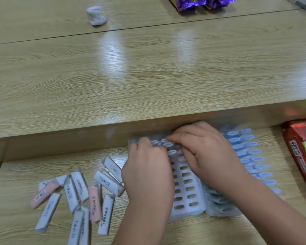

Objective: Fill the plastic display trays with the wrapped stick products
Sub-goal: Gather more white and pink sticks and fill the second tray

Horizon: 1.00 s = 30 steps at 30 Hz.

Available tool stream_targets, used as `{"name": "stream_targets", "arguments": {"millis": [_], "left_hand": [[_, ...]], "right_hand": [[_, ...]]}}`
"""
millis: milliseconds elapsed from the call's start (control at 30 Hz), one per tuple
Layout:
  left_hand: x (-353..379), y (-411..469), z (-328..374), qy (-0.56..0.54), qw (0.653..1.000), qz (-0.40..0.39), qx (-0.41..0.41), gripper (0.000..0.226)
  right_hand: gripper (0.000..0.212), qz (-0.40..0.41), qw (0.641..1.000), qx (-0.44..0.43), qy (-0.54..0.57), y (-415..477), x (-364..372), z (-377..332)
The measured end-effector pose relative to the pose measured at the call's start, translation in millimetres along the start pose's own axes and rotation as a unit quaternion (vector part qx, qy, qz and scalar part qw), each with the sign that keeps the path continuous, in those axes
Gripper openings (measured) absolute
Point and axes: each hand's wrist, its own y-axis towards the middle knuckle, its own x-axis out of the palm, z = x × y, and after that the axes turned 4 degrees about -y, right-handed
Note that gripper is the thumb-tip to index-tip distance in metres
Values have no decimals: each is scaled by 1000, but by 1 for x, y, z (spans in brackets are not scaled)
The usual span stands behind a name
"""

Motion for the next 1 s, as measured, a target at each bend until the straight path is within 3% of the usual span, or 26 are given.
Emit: {"name": "stream_targets", "arguments": {"millis": [167,333,500,567,667,733,800,867,1000], "left_hand": [[-5,-5,-9,-73,997,6,21,15],[-12,-29,-48,-226,966,100,75,17],[-9,-83,-131,-275,948,156,-35,31],[-3,-103,-163,-236,957,144,-89,38],[9,-125,-193,-215,961,73,-157,30],[14,-132,-201,-221,955,24,-197,31],[17,-135,-205,-236,948,22,-211,33],[18,-133,-207,-250,948,35,-195,33],[18,-126,-210,-223,960,43,-165,25]], "right_hand": [[29,-13,995,59,85,-5,-2,3],[28,-4,992,76,100,-10,-13,-5],[24,59,984,92,137,-33,-17,-64],[25,51,984,64,156,-46,-3,-108],[31,-28,986,28,164,-63,30,-178],[33,-108,981,66,145,-68,56,-209],[48,-171,968,150,106,-66,81,-222],[57,-168,957,214,99,-67,97,-217],[67,-138,957,248,65,-58,110,-209]]}}
